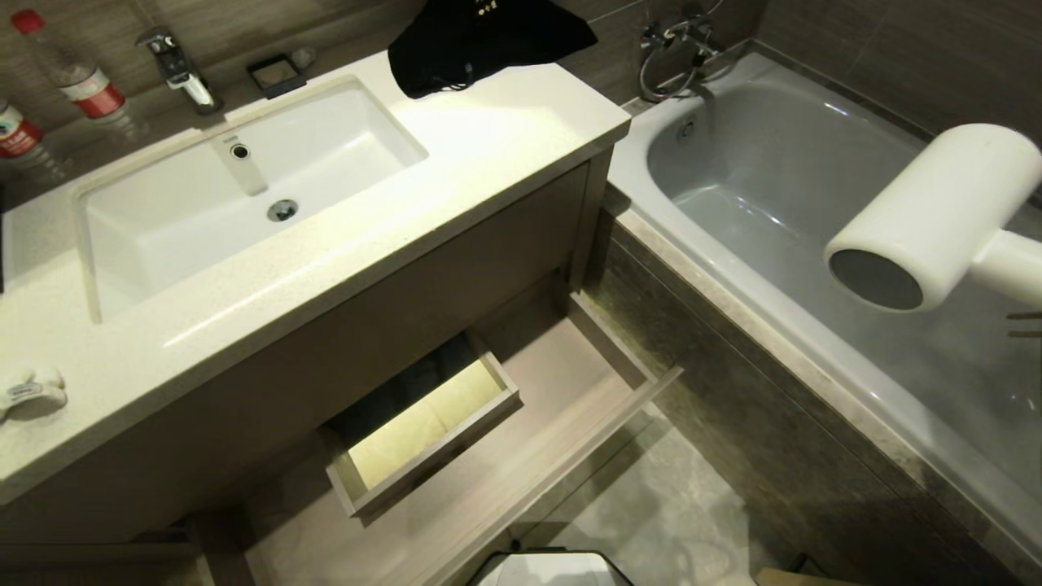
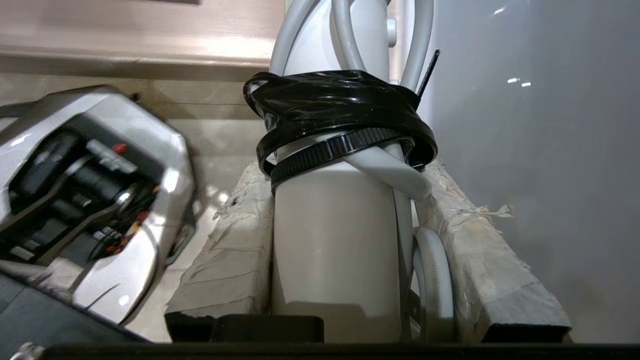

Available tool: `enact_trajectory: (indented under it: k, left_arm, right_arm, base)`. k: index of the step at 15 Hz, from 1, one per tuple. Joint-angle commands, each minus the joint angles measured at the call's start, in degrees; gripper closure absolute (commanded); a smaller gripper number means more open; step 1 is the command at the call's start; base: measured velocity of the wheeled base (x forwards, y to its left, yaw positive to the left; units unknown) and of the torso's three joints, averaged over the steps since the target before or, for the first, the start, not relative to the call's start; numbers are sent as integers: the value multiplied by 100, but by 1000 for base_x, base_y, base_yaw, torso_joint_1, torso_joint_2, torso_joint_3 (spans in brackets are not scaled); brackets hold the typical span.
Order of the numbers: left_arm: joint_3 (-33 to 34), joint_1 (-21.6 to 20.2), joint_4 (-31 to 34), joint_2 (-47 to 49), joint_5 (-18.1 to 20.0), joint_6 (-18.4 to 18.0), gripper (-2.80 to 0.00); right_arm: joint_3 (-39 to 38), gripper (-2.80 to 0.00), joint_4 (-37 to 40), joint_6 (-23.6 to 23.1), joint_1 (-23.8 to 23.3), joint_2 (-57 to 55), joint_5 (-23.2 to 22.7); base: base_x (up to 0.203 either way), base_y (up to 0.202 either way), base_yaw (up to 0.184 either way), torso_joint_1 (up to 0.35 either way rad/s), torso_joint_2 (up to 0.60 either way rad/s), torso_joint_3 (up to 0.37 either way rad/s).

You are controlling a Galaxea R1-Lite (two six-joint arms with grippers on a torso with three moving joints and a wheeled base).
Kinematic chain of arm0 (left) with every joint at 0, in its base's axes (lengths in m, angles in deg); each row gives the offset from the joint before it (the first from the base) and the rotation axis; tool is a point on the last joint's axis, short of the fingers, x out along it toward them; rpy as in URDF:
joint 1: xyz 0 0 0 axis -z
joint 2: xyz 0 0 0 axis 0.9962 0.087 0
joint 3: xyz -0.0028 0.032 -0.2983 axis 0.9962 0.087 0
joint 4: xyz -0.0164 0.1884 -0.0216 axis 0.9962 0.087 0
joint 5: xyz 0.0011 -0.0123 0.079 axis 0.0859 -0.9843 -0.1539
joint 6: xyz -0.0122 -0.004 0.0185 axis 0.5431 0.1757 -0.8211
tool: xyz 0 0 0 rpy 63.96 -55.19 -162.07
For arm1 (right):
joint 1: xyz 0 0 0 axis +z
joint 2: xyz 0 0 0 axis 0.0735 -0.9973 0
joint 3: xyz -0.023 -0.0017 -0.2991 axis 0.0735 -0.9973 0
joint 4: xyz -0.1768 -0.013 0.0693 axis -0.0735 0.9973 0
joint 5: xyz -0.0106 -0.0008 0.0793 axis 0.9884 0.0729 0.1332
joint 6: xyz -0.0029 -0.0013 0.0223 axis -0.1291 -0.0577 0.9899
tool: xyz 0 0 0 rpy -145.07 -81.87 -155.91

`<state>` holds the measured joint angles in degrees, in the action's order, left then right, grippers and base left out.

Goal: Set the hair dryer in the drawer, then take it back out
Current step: Put it into the drawer

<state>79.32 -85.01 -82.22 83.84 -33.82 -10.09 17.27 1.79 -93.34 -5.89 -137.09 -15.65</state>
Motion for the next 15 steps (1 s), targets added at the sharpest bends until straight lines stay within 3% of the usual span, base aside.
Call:
enact_trajectory:
  k: [1, 15]
  left_arm:
    - [0, 0, 3, 0, 2, 4, 0]
    - [0, 0, 3, 9, -7, 4, 0]
  right_arm:
    - [-24, 0, 14, -22, -9, -1, -20]
    - [-59, 0, 101, -31, -62, 17, -20]
  base:
    - [4, 0, 115, 6, 6, 2]
    - [0, -8, 170, 2, 2, 3]
